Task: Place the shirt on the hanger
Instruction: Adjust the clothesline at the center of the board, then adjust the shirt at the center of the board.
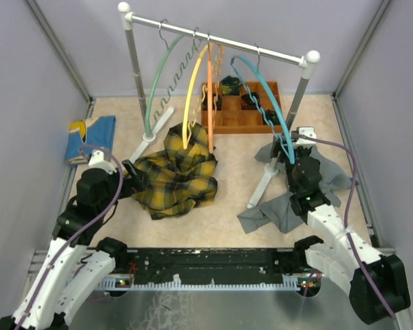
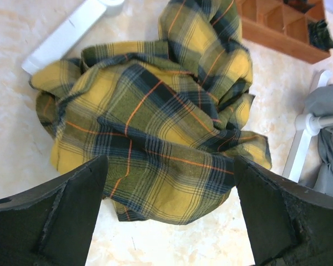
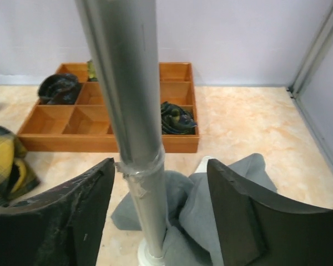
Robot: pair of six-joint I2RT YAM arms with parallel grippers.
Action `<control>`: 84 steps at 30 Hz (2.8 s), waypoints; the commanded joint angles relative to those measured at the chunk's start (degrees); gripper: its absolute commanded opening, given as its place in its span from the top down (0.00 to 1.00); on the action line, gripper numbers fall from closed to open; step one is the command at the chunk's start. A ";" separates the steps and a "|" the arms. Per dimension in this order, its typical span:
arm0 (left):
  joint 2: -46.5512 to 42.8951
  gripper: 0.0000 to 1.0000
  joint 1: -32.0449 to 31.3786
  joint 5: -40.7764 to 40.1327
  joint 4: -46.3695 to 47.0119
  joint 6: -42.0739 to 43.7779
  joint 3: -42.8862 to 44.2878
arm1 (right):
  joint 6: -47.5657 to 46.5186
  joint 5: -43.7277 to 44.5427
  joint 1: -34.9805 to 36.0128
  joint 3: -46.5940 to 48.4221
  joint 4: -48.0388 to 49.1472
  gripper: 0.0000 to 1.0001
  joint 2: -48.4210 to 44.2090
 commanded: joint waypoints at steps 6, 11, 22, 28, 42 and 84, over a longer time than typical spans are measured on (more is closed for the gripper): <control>7.55 0.01 0.29 5.57 4.20 -7.70 -5.74 | 10.04 -8.55 -0.44 1.79 -16.18 0.23 -13.80; 11.10 0.01 0.29 8.24 9.86 -9.21 -7.53 | 15.83 -11.38 -0.44 -0.03 -25.13 0.21 -20.63; 15.44 0.01 -0.04 4.76 10.55 -14.12 -10.55 | 27.43 -10.83 -0.44 3.60 -46.40 0.18 -27.60; 17.54 0.50 -0.06 2.13 9.82 -15.47 -10.58 | 28.90 -11.27 -0.48 4.35 -50.39 0.18 -30.76; 2.69 1.00 -0.06 -3.13 -7.09 -6.33 6.82 | 31.23 -13.89 -0.49 7.56 -58.29 0.15 -33.16; 19.18 1.00 -0.04 12.59 -4.11 10.52 45.28 | 32.02 16.29 60.81 -3.98 8.68 0.11 -0.04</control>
